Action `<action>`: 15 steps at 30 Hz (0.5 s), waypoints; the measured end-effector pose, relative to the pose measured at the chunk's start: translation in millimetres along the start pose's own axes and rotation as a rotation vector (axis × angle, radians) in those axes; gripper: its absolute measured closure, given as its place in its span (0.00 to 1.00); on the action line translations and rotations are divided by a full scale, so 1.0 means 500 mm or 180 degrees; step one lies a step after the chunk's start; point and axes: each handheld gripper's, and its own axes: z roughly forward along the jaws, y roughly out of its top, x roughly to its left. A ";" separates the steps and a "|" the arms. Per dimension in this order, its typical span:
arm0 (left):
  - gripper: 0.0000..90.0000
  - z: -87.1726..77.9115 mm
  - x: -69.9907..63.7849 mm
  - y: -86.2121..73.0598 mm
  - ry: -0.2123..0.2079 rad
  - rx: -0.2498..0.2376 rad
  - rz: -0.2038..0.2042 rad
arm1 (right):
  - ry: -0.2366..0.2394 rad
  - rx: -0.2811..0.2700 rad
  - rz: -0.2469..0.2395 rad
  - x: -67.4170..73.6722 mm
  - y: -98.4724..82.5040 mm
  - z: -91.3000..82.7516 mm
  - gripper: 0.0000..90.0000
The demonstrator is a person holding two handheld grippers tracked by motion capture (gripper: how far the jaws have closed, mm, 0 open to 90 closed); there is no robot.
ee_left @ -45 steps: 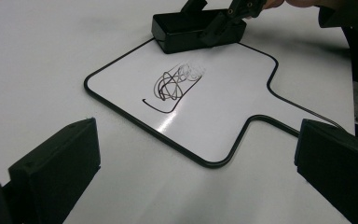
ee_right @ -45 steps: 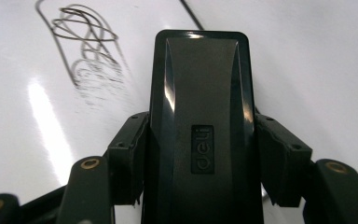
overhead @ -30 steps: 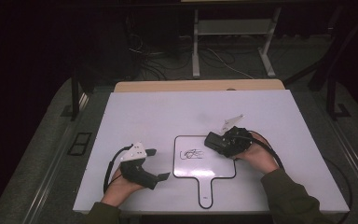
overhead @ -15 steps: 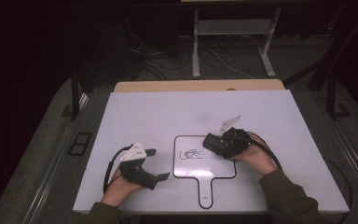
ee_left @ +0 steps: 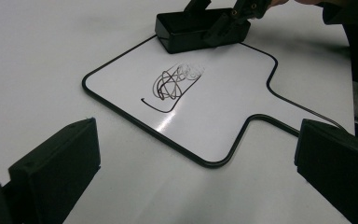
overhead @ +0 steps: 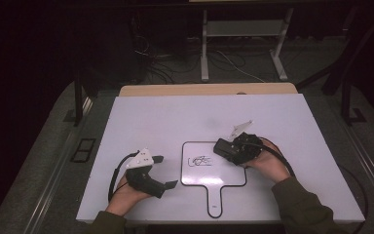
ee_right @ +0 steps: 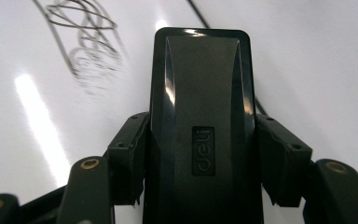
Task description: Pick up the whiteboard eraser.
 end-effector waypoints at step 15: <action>0.00 0.001 0.000 0.000 0.0001 0.0007 0.0000 | 0.0008 0.0008 -0.0029 0.011 0.027 0.015 0.43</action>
